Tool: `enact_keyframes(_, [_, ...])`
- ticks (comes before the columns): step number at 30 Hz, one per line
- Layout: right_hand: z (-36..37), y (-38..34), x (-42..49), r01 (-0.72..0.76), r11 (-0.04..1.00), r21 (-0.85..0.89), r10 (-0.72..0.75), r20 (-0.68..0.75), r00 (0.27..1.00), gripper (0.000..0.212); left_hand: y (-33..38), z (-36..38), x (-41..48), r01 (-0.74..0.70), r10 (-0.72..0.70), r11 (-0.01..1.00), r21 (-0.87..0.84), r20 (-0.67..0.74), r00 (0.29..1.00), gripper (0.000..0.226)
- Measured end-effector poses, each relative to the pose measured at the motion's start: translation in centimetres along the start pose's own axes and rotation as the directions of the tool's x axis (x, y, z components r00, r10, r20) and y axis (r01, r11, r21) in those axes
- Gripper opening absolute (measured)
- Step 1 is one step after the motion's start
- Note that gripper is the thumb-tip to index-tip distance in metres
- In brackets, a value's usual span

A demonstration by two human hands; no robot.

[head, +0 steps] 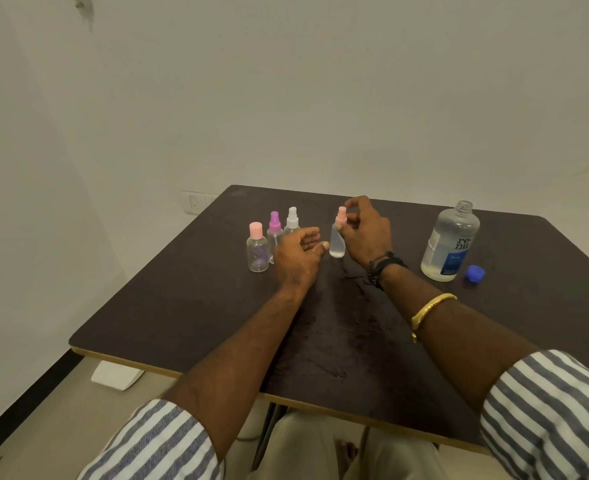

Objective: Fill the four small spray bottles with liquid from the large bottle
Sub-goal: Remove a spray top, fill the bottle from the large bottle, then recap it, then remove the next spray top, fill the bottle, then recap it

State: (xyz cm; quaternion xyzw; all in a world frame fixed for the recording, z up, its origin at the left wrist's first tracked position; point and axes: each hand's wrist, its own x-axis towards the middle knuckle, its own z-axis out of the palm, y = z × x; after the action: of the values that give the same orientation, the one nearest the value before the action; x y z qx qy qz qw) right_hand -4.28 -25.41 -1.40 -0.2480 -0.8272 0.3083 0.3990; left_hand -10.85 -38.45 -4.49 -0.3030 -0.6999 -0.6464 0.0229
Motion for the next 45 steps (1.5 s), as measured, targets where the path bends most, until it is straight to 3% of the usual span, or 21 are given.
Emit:
enact_keyframes(5, [0.2,-1.0,-0.2,0.101,0.982,-0.159,-0.121,-0.122,0.985,0.027,0.5,-0.5,0.1,-0.015,0.015,1.0,-0.003,-0.017,1.0,0.038])
enact_keyframes(8, [0.6,-2.7,-0.6,0.167,0.972,-0.164,-0.19,-0.14,0.972,0.027,0.8,-0.9,0.1,-0.029,0.029,1.0,-0.006,-0.056,0.998,0.032])
enact_keyframes(13, [1.9,-4.6,-1.1,0.25,0.962,-0.105,-0.243,0.073,0.967,0.033,0.7,-2.0,0.1,-0.062,0.062,0.998,0.005,-0.164,0.985,0.014])
enact_keyframes(17, [3.3,-5.0,-0.9,0.229,0.97,-0.087,-0.202,0.243,0.949,0.05,1.0,-2.7,0.1,-0.082,0.084,0.996,0.019,-0.207,0.975,0.007])
enact_keyframes(22, [3.4,-5.4,-1.2,0.251,0.963,-0.103,-0.214,0.278,0.936,0.045,0.7,-3.0,0.0,-0.086,0.096,0.995,0.059,-0.197,0.976,0.009])
enact_keyframes(33, [2.6,-5.1,-2.2,0.145,0.989,-0.017,-0.142,0.114,0.983,0.02,0.5,-2.8,-0.3,-0.092,0.1,0.994,0.059,-0.168,0.981,0.017])
enact_keyframes(39, [1.2,-5.1,-2.6,0.204,0.979,-0.019,-0.204,0.029,0.979,0.016,0.8,-2.3,-0.3,-0.09,0.096,0.995,0.043,-0.167,0.981,0.033])
enact_keyframes(45, [-0.7,-5.0,-3.1,0.247,0.969,-0.018,-0.248,-0.025,0.968,0.014,1.3,-0.9,-0.7,-0.06,0.062,0.997,0.045,-0.06,0.996,0.044])
